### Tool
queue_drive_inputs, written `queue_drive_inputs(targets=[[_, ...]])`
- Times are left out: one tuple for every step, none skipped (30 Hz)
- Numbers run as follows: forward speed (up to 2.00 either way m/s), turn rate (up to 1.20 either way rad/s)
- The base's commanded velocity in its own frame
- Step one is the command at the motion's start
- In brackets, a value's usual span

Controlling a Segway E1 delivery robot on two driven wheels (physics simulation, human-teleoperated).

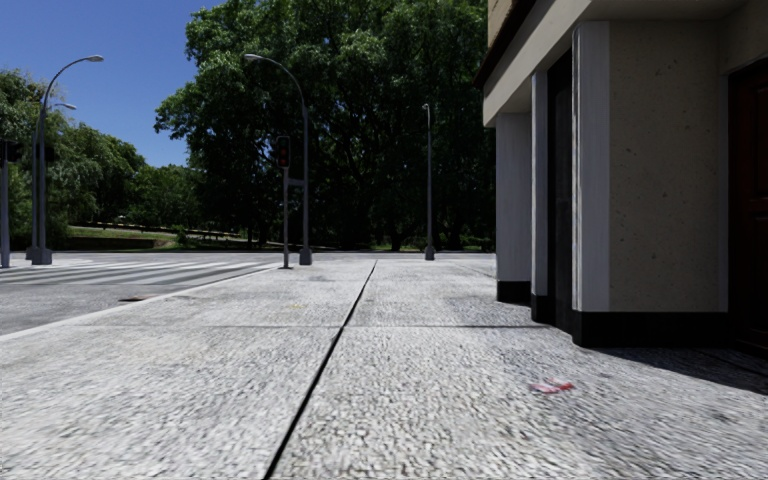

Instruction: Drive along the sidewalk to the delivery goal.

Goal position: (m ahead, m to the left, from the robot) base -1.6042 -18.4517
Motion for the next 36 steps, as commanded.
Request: queue_drive_inputs(targets=[[2.0, 0.0], [2.0, 0.0], [2.0, 0.0], [2.0, 0.0], [2.0, 0.0], [2.0, 0.0], [2.0, 0.0], [2.0, 0.0], [2.0, 0.0], [2.0, 0.0], [2.0, 0.0], [2.0, 0.0], [2.0, 0.0], [2.0, 0.0], [2.0, 0.0], [2.0, 0.0], [2.0, 0.0], [2.0, 0.0], [2.0, 0.0], [2.0, 0.0], [2.0, 0.0], [2.0, 0.0], [2.0, 0.0], [2.0, 0.0], [2.0, 0.0], [2.0, 0.0], [2.0, 0.0], [2.0, 0.0], [2.0, 0.0], [2.0, 0.0], [2.0, 0.0], [2.0, 0.0], [2.0, 0.0], [2.0, 0.0], [2.0, 0.0], [2.0, 0.0]])
